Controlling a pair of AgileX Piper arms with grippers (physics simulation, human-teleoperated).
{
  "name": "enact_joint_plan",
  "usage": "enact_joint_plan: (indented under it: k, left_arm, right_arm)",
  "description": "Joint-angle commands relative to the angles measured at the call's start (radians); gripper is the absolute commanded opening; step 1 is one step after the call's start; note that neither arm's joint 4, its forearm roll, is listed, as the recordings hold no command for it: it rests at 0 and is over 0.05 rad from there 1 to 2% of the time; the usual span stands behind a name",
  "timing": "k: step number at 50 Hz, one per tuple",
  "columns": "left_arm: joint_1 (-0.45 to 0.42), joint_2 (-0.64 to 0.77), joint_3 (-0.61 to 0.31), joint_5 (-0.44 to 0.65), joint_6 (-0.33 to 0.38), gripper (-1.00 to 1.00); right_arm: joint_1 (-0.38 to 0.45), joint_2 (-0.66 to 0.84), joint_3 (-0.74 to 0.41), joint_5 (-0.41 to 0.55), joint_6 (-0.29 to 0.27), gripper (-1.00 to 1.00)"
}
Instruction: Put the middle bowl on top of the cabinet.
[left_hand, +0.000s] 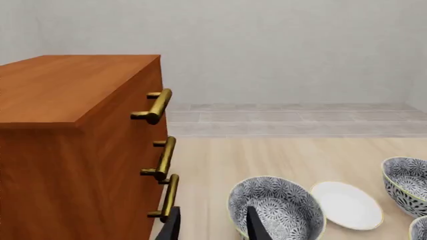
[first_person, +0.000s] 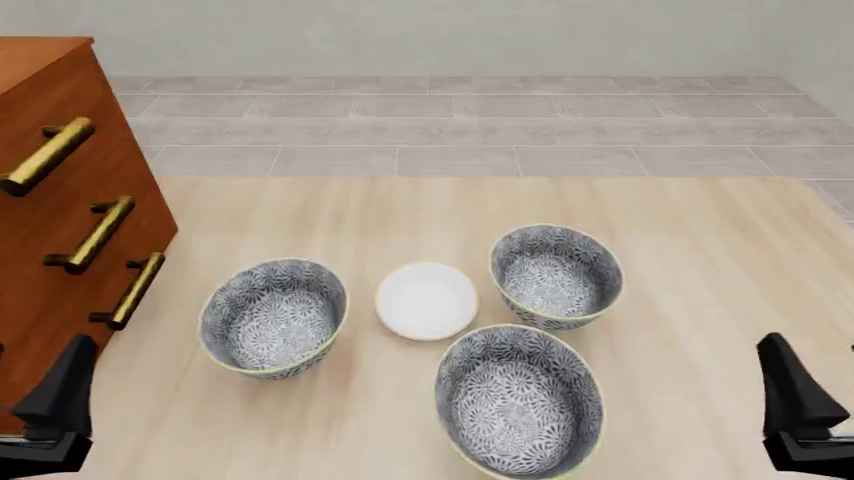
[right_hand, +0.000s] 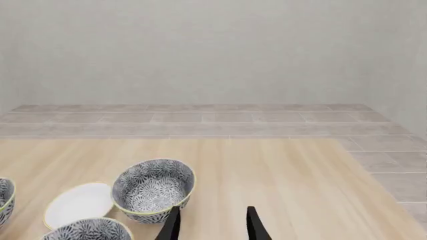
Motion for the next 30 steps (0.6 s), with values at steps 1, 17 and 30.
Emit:
enact_joint_plan:
  k: [1,17,30]
  left_arm:
    - [0.005,0.015,-0.003,-0.006,0.002,1.0]
    - [-0.008,0.139,-0.007,-0.091,-0.026,1.0]
    - [-0.022,0.358,-0.039,-0.212,-0.021,1.0]
  right_arm:
    - [-0.004,0.005,-0.002,0.003,-0.001,1.0]
    - [-0.008,0.002,-0.001,0.007,-0.007,1.0]
    - [-0.014,0.001,0.001,0.008,-0.011,1.0]
